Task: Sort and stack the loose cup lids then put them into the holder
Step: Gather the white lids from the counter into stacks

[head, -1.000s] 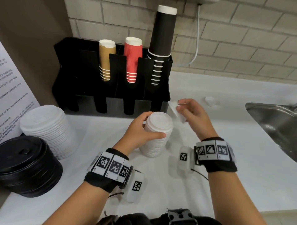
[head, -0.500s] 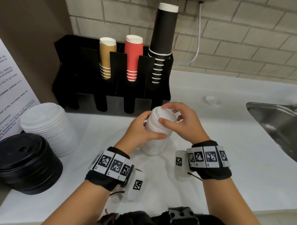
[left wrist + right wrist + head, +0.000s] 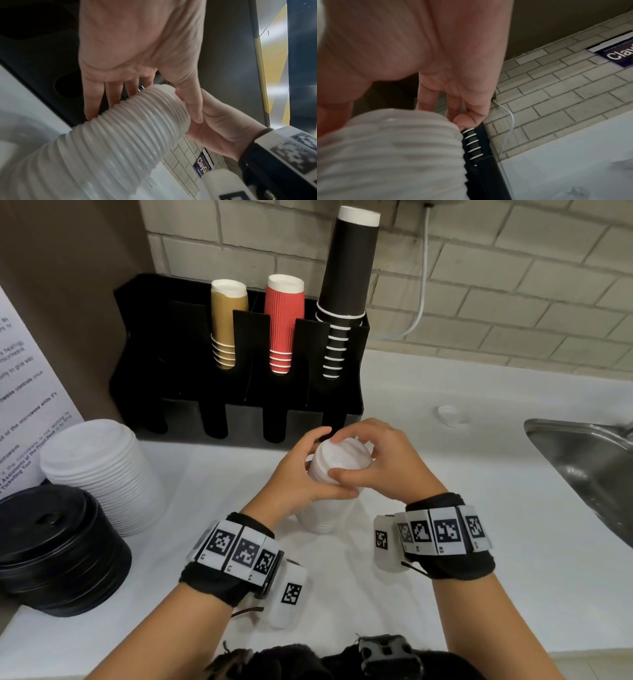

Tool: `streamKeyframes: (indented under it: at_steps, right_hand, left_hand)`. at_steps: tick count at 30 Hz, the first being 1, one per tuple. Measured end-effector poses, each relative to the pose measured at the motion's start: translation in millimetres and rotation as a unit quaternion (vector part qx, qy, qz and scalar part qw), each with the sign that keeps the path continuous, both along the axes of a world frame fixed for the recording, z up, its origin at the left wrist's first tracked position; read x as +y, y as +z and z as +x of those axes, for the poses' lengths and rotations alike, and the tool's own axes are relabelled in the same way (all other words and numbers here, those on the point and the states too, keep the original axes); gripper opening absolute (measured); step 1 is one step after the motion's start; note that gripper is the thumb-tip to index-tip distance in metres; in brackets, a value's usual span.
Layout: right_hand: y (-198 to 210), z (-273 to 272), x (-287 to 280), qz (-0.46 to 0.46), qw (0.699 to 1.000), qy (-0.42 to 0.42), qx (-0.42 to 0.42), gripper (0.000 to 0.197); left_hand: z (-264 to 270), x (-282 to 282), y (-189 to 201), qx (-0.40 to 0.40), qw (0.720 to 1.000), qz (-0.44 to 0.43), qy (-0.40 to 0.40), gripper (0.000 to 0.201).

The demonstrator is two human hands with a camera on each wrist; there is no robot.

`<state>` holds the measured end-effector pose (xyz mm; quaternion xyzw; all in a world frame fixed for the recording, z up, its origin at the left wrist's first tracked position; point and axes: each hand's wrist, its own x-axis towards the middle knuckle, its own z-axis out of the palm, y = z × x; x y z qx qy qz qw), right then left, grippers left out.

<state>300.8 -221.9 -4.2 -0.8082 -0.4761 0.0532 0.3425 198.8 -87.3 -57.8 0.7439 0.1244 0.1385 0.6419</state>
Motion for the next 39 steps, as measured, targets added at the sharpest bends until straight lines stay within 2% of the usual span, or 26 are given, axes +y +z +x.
streamKeyframes:
  at_steps: [3,6,7,8,10,12,13,15,19,21,25,28,31,35,39]
  right_hand:
    - [-0.8,11.9,-5.5,0.042,0.998,0.008,0.053,0.037]
    - [-6.1,46.8,-7.3,0.138,0.977,-0.098,0.13,0.009]
    - [-10.4,62.4,-5.9,0.139,0.969,-0.149,0.138,0.004]
    - [-15.7,78.0,-3.7,0.103,0.966,-0.194,0.135,0.003]
    - [-30.9,106.5,2.0,-0.051,0.957,-0.247,0.143,0.028]
    - [-44.4,122.9,8.8,-0.204,0.93,-0.26,0.159,0.054]
    - [-51.0,127.4,12.2,-0.25,0.917,-0.267,0.16,0.062]
    - [-62.6,134.9,17.8,-0.291,0.902,-0.289,0.137,0.066]
    - [-74.2,142.6,26.7,-0.331,0.89,-0.311,0.031,0.049]
    - [-75.2,146.0,29.2,-0.371,0.88,-0.296,-0.023,0.049]
    - [-76.5,152.8,27.9,-0.373,0.895,-0.242,-0.041,0.048]
    - [-75.9,153.7,24.7,-0.354,0.905,-0.235,-0.031,0.05]
    - [-68.0,146.3,20.0,-0.297,0.919,-0.259,0.011,0.051]
    - [-44.0,124.5,8.7,-0.11,0.947,-0.285,0.104,0.047]
    - [-21.5,80.4,1.2,0.088,0.945,-0.233,0.211,0.031]
  left_hand:
    - [-1.1,1.5,2.4,-0.016,1.0,0.005,-0.011,0.078]
    - [-0.5,5.0,4.2,-0.012,1.0,0.015,-0.014,0.073]
    - [-0.5,6.1,4.2,-0.011,1.0,0.018,-0.014,0.073]
    - [-0.5,6.7,4.1,-0.01,1.0,0.02,-0.014,0.072]
    - [-1.1,7.2,3.3,-0.008,1.0,0.022,-0.015,0.072]
    - [-0.9,7.0,2.1,-0.006,1.0,0.024,-0.017,0.07]
    - [-0.6,7.0,1.6,-0.004,1.0,0.025,-0.017,0.07]
    - [0.2,7.6,0.9,-0.002,0.999,0.027,-0.018,0.069]
    - [0.4,9.1,0.3,-0.002,0.999,0.028,-0.021,0.066]
    - [0.8,8.9,0.3,0.001,0.999,0.027,-0.019,0.066]
    - [1.1,8.1,0.4,0.006,1.0,0.026,-0.013,0.066]
    - [0.2,7.8,0.3,0.009,1.0,0.025,-0.006,0.067]
    - [0.3,6.4,1.0,0.011,1.0,0.026,0.01,0.07]
    - [0.7,4.0,1.8,0.004,0.999,0.032,0.023,0.071]
    - [1.1,4.2,0.6,0.008,0.999,0.036,0.03,0.076]
